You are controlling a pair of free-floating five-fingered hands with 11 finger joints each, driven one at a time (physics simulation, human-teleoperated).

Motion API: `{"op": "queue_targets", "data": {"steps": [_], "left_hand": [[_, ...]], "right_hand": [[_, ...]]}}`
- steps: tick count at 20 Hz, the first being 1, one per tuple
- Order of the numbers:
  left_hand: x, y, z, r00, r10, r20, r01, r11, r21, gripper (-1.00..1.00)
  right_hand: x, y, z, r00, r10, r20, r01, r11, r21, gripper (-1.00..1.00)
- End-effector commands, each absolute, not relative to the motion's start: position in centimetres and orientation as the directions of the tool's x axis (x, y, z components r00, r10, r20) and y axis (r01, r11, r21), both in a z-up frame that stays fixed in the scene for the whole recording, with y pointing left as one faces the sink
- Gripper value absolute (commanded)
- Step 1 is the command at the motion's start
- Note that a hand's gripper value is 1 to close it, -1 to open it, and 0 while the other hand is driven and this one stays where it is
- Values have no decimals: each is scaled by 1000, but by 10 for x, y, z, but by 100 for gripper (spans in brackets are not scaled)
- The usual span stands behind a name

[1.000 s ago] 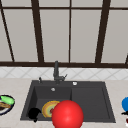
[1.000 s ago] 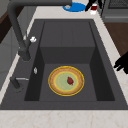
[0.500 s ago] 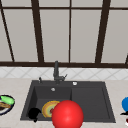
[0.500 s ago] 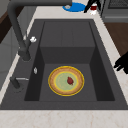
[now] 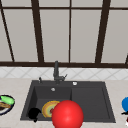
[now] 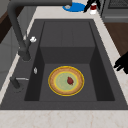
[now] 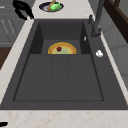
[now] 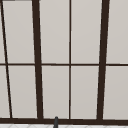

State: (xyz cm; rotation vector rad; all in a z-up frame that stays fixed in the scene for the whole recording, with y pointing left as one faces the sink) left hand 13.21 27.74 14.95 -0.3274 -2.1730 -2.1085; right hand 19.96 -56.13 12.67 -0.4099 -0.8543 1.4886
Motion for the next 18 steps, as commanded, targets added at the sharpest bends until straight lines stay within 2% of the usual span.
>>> {"op": "queue_targets", "data": {"steps": [1, 9, 10, 18], "left_hand": [[132, 277, 149, -972, 87, 217, 220, 20, 975, 0], [132, 277, 149, -972, 87, 217, 220, 20, 975, 0], [132, 277, 149, -972, 87, 217, 220, 20, 975, 0], [132, 277, 149, -972, 87, 217, 220, 20, 975, 0]], "right_hand": [[198, -562, 127, -131, 962, 241, -694, 85, -715, -100], [196, -562, 128, -128, 964, 234, -694, 82, -716, -100], [196, -562, 125, -128, 965, 230, -694, 79, -716, 100], [194, -561, 125, -133, 960, 247, -687, 91, -721, 100]]}}
